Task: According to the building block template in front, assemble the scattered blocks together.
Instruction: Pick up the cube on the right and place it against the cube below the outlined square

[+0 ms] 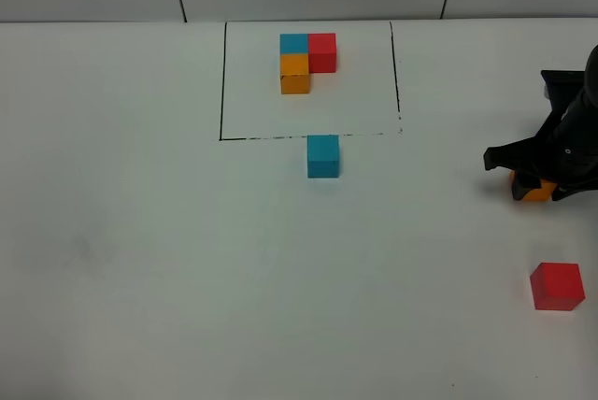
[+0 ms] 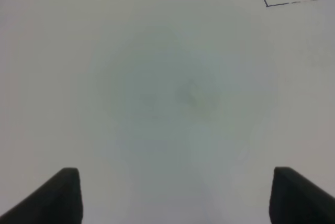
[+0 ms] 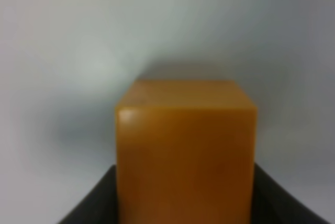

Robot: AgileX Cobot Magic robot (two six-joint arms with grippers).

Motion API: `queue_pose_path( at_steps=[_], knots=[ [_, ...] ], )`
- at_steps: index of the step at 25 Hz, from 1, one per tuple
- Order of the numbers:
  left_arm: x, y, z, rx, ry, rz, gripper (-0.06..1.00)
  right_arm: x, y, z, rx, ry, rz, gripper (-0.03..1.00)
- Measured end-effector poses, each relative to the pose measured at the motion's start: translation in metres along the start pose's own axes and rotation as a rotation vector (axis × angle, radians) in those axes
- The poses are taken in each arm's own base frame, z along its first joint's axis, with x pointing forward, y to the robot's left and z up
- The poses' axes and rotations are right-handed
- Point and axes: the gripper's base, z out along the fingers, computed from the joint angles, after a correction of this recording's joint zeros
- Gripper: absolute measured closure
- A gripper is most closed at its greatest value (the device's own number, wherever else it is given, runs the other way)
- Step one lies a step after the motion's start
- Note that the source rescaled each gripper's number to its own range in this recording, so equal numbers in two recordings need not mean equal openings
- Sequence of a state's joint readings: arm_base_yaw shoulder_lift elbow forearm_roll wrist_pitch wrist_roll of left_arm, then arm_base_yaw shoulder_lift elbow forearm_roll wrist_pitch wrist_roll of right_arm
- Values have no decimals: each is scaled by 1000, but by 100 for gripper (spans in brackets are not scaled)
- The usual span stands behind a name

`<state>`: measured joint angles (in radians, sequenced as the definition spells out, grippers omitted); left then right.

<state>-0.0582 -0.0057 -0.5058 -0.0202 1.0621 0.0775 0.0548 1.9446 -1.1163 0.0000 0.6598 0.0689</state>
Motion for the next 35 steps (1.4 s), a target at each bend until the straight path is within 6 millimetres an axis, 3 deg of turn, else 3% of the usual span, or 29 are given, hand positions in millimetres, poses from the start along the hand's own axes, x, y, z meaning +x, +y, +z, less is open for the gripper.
queue_pose_path(
  at_steps=[4, 12, 20, 29, 35],
  knots=[
    [0, 0, 0, 1, 0, 0, 28, 9, 20, -1, 27, 68, -9, 97],
    [0, 0, 0, 3, 0, 2, 28, 41, 116, -41, 41, 51, -25, 97],
    [0, 0, 0, 3, 0, 2, 28, 58, 190, -67, -33, -17, 23, 97],
    [0, 0, 0, 3, 0, 2, 28, 45, 247, -41, -72, -8, 30, 97],
    [0, 0, 0, 3, 0, 2, 28, 34, 263, -21, -38, -4, -5, 97]
  ],
)
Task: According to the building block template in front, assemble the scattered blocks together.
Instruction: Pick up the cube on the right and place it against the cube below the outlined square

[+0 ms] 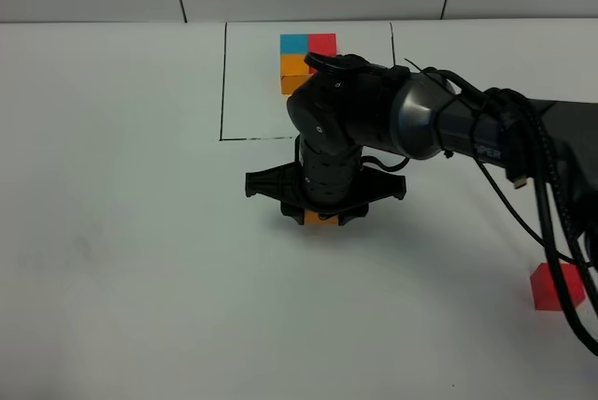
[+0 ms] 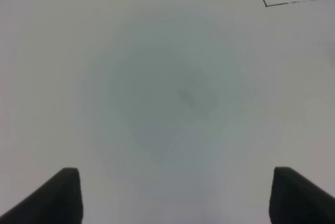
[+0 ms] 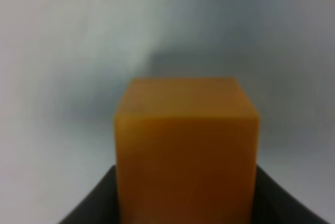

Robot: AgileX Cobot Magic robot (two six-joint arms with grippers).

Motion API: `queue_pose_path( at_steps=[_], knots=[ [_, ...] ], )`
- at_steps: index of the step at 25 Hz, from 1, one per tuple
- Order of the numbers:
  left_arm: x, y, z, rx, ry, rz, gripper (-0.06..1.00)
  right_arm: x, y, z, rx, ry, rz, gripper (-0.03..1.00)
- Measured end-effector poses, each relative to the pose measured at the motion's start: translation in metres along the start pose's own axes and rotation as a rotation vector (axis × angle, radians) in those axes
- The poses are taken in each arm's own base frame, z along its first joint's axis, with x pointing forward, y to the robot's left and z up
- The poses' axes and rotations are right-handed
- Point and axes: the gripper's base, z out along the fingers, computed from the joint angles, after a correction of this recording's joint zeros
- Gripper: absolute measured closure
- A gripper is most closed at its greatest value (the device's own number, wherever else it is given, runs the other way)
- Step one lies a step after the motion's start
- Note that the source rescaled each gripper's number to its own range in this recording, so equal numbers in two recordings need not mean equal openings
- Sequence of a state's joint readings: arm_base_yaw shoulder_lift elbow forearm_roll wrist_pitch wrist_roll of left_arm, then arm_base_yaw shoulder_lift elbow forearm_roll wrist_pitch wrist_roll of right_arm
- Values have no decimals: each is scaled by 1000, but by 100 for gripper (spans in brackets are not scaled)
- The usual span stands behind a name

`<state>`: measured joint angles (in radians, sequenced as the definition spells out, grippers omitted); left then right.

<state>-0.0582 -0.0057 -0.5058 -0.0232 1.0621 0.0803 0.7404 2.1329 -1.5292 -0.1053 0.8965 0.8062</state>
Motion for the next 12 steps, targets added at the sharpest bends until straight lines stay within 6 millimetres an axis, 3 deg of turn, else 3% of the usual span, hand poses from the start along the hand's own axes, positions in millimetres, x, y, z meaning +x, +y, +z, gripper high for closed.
queue_pose_path(
  at_steps=[5, 12],
  knots=[
    [0, 0, 0, 0, 0, 0, 28, -2, 0, 20, 50, 14, -42, 97],
    [0, 0, 0, 0, 0, 0, 28, -5, 1, 25, 58, -3, -59, 97]
  ],
)
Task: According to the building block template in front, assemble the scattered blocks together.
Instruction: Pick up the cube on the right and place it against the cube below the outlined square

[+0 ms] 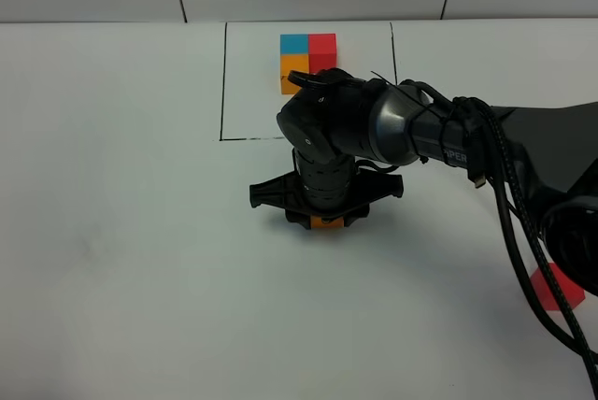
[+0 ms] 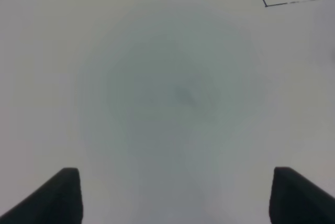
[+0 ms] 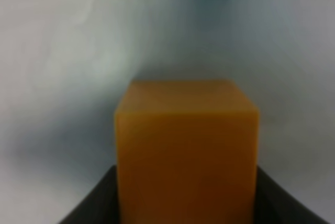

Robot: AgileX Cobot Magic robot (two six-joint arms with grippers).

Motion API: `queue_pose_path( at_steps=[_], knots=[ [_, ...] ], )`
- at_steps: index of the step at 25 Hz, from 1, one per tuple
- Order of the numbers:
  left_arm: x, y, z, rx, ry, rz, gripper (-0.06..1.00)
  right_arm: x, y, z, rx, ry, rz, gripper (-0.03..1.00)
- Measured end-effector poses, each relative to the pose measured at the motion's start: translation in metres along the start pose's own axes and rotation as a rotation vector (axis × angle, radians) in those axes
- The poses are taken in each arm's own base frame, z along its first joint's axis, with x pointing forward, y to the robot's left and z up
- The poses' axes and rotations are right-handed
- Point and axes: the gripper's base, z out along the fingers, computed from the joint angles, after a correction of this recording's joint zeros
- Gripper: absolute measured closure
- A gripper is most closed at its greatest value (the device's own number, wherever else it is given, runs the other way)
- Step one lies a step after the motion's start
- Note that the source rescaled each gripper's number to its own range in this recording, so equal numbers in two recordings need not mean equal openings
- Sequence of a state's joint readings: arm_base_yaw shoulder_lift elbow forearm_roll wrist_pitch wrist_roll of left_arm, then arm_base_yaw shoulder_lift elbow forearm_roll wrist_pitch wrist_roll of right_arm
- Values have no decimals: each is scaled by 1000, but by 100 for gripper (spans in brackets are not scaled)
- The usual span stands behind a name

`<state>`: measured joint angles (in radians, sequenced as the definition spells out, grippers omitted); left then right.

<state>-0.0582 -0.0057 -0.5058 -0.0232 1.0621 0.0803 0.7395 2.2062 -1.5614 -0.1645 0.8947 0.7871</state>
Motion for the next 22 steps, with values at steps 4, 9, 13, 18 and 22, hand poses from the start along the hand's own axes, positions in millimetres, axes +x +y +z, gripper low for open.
queue_pose_path(
  at_steps=[4, 9, 13, 18, 22],
  knots=[
    [0, 0, 0, 0, 0, 0, 28, -1, 0, 3, 0, -5, -2, 97],
    [0, 0, 0, 0, 0, 0, 28, -4, -2, 6, -3, -19, -1, 97],
    [0, 0, 0, 0, 0, 0, 28, -5, -2, 7, 0, -27, -9, 97],
    [0, 0, 0, 0, 0, 0, 28, -6, -2, 8, 0, -35, -14, 97],
    [0, 0, 0, 0, 0, 0, 28, -7, -2, 8, -1, -44, -20, 97]
  ],
)
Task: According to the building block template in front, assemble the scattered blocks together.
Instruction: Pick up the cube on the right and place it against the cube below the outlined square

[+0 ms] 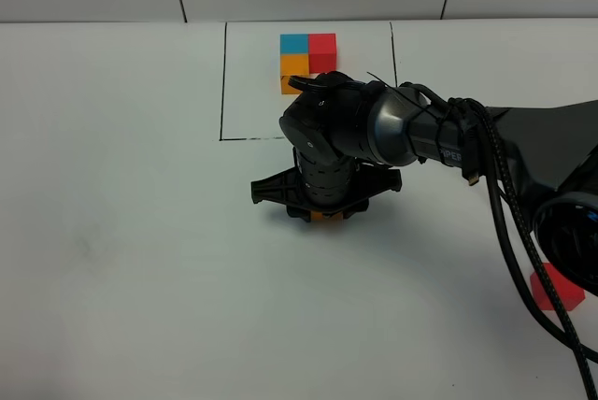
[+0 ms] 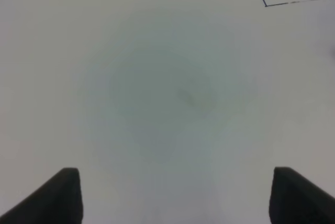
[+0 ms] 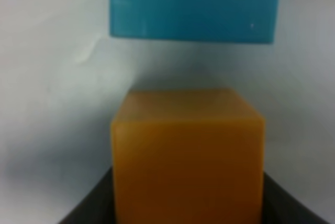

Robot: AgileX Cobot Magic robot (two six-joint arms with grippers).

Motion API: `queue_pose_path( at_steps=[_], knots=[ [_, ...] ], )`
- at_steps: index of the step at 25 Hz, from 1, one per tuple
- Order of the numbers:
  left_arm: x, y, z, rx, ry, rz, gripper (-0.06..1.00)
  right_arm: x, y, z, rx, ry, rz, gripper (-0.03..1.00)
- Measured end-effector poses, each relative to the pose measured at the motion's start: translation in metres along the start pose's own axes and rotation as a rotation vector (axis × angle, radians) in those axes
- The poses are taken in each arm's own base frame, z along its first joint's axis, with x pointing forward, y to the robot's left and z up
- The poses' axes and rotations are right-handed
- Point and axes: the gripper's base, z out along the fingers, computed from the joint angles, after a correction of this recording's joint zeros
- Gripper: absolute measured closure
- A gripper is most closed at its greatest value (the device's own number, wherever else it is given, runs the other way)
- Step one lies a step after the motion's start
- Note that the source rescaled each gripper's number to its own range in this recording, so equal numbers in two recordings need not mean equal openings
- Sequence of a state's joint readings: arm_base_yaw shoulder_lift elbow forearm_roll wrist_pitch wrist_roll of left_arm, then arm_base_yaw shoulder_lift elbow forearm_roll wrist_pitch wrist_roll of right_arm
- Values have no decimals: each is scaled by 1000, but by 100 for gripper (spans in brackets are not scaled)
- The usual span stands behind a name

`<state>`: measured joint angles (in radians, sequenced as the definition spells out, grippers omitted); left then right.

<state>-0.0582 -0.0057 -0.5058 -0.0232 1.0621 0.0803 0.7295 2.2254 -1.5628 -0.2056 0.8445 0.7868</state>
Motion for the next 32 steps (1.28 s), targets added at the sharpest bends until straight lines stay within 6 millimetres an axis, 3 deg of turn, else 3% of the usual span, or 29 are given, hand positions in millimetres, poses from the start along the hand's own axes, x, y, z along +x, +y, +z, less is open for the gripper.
queue_pose_path(
  at_steps=[32],
  knots=[
    [0, 0, 0, 0, 0, -2, 28, -2, 0, 8, 7, -29, -29, 97]
  ],
)
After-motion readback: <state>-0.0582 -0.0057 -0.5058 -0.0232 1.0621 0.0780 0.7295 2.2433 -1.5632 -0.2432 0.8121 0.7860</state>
